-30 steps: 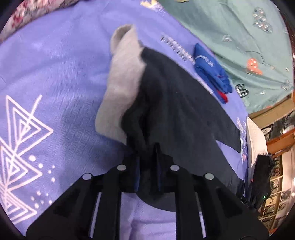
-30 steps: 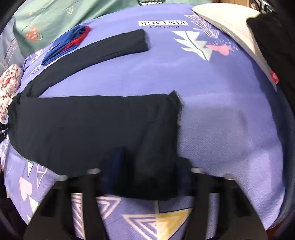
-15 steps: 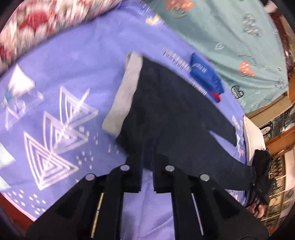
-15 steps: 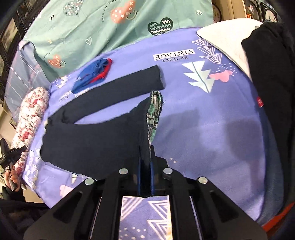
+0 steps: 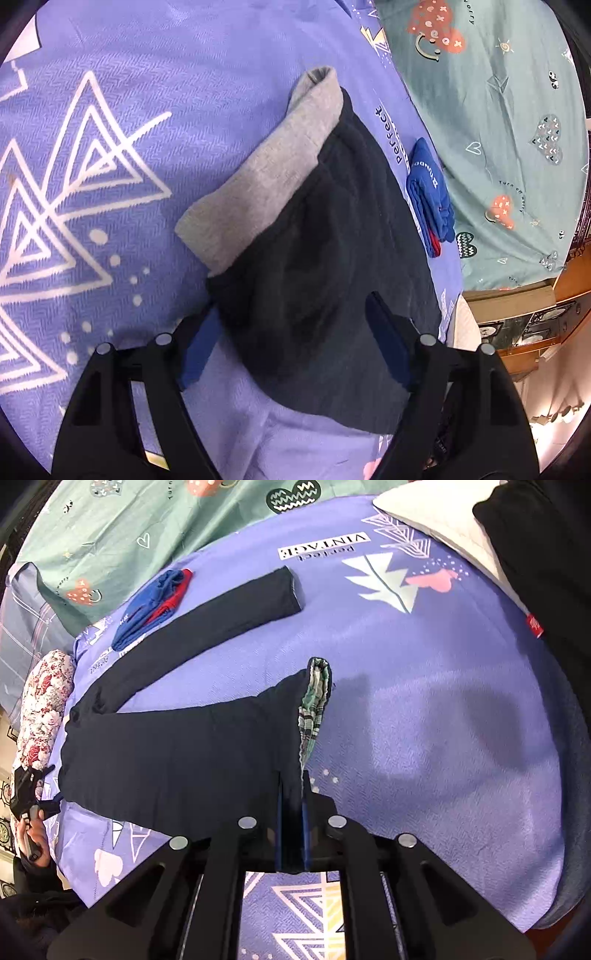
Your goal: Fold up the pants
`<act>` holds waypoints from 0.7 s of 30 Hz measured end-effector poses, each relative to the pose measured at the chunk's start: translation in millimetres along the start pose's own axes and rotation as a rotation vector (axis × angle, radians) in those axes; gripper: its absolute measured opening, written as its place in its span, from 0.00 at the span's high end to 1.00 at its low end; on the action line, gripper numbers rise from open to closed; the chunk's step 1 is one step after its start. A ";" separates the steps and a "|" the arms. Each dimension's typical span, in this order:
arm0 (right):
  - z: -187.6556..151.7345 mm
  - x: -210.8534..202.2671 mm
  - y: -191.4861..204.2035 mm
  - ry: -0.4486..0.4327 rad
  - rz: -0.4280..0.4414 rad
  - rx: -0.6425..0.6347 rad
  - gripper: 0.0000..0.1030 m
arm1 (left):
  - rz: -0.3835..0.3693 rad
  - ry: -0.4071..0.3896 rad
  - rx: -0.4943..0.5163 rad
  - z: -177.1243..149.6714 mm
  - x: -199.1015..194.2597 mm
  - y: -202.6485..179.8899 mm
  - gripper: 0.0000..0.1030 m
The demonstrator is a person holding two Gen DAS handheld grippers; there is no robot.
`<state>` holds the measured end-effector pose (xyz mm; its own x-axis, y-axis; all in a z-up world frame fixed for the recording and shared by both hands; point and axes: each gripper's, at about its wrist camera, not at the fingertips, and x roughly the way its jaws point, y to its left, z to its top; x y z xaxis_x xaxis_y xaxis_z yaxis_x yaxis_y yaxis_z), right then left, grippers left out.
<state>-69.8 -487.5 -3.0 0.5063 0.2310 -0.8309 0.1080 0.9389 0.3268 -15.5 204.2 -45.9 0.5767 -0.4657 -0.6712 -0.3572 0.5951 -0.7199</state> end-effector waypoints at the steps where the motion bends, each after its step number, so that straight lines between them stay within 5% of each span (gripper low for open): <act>1: -0.5 0.8 1.0 0.001 0.000 -0.003 0.92 | 0.007 -0.008 -0.005 1.1 -1.0 0.0 0.36; 2: -1.4 2.0 2.4 0.002 0.001 -0.010 0.92 | 0.020 -0.019 -0.013 2.7 -2.1 1.9 0.47; 3: -1.4 2.5 3.0 0.000 0.002 -0.013 0.92 | 0.023 -0.018 -0.019 4.9 -2.0 4.9 0.74; 4: -1.6 2.9 3.3 -0.002 0.002 -0.015 0.92 | 0.019 -0.008 -0.020 6.2 -0.3 7.5 0.84; 12: -0.7 -2.6 -1.9 -0.032 0.030 0.026 0.92 | -0.020 -0.055 0.066 0.1 -20.2 -16.8 0.91; 21: 10.0 -78.3 13.4 -0.165 0.204 0.004 0.92 | -0.078 -0.151 0.190 -17.2 -88.9 -56.1 0.97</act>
<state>-99.4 -495.6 70.9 0.6508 0.3704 -0.6628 -0.0072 0.8759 0.4825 -59.3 200.9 51.2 0.7054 -0.4201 -0.5709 -0.1716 0.6802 -0.7126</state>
